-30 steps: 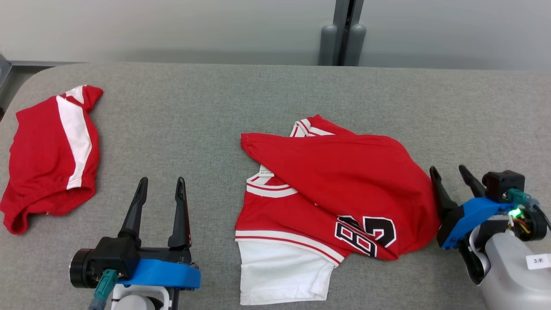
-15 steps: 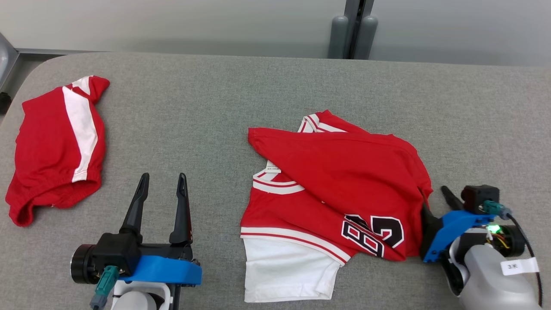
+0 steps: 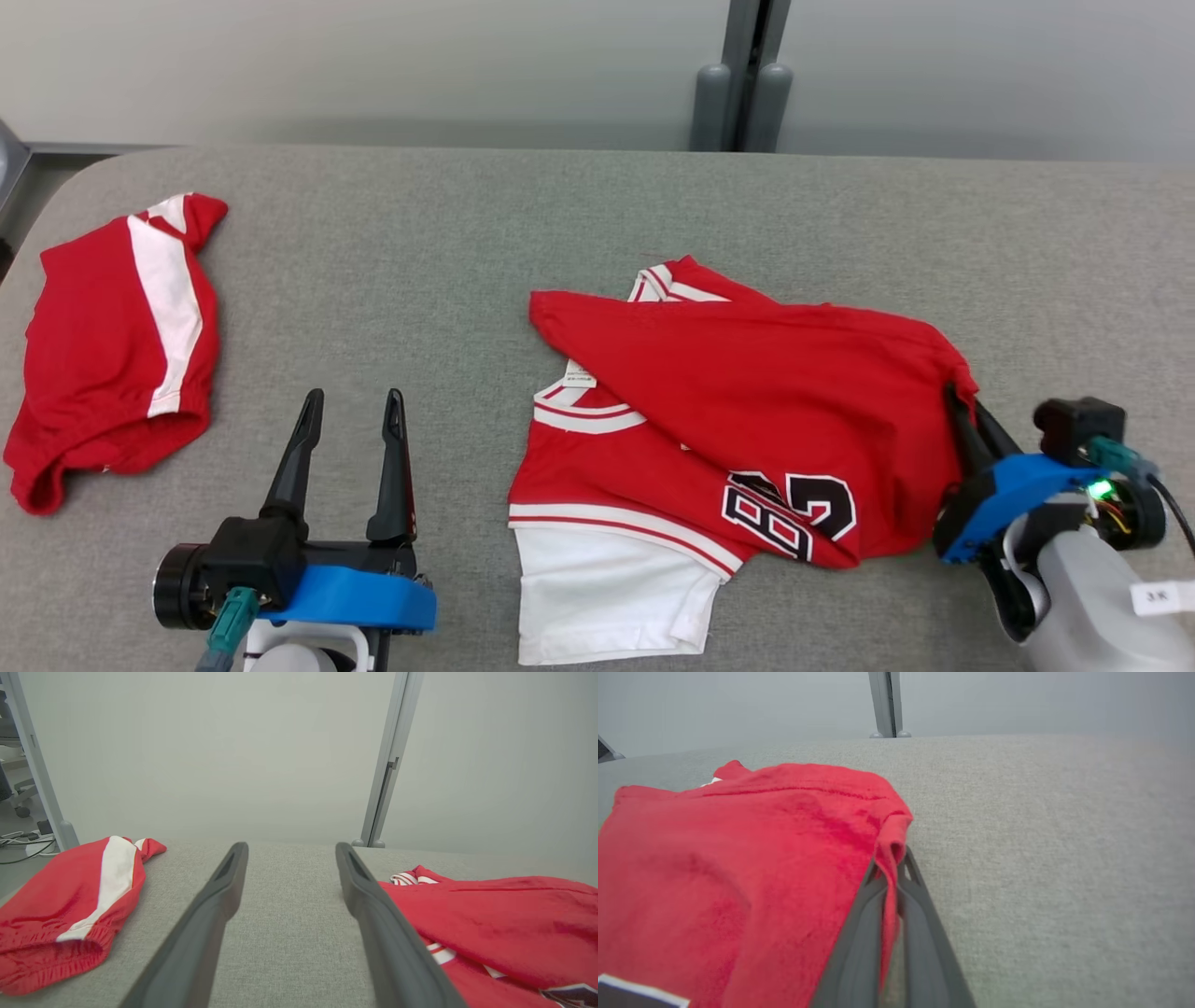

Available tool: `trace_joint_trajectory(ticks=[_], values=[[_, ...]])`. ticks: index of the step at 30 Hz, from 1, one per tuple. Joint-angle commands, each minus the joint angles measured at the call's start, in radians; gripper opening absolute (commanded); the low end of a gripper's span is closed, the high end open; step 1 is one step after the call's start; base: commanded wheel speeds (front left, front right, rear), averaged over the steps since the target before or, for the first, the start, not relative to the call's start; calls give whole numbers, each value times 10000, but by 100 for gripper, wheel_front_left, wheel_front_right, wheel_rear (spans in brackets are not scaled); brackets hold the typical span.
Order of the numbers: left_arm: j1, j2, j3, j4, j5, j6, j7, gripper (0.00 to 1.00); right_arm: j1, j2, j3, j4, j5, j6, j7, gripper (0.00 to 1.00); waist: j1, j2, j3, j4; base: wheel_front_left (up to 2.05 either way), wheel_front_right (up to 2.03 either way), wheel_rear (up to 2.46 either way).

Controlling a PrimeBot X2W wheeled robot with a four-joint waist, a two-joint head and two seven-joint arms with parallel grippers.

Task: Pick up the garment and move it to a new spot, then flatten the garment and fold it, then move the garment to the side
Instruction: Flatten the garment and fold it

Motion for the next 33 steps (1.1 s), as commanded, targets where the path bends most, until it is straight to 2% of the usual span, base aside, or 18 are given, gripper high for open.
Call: trace_joint_trajectory(ticks=[1,6,13,23,24,25,33], values=[[83,-1,6,-12,9,31,-26,100,401,-94,-136,-233,1,1,-5,0,-1,2,-120,-121,0,0,0],[249,-3,1,-29,-66,47,-26,100,1487,-270,-712,-1713,-8,1,-5,0,-1,2,-344,-451,0,0,0],[443,0,7,-60,-46,82,-26,100,3363,-181,-1523,-3691,227,1,-5,0,-1,2,-563,-871,0,0,0],[464,-1,146,-81,0,-9,-26,100,5865,625,-2395,-5396,508,1,-6,0,-1,2,-561,-1175,0,0,0],[473,-1,162,-76,9,-19,-26,100,5960,673,-2442,-5528,494,1,-4,66,-1,2,-560,-1191,0,0,0],[479,-1,185,-64,14,-18,-26,100,6031,726,-2509,-5664,463,1,-4,100,-1,2,-563,-1205,0,0,0],[476,0,304,-33,122,-89,-26,100,5621,994,-2792,-7445,-616,1,-5,100,-1,2,-630,-1182,0,0,0]])
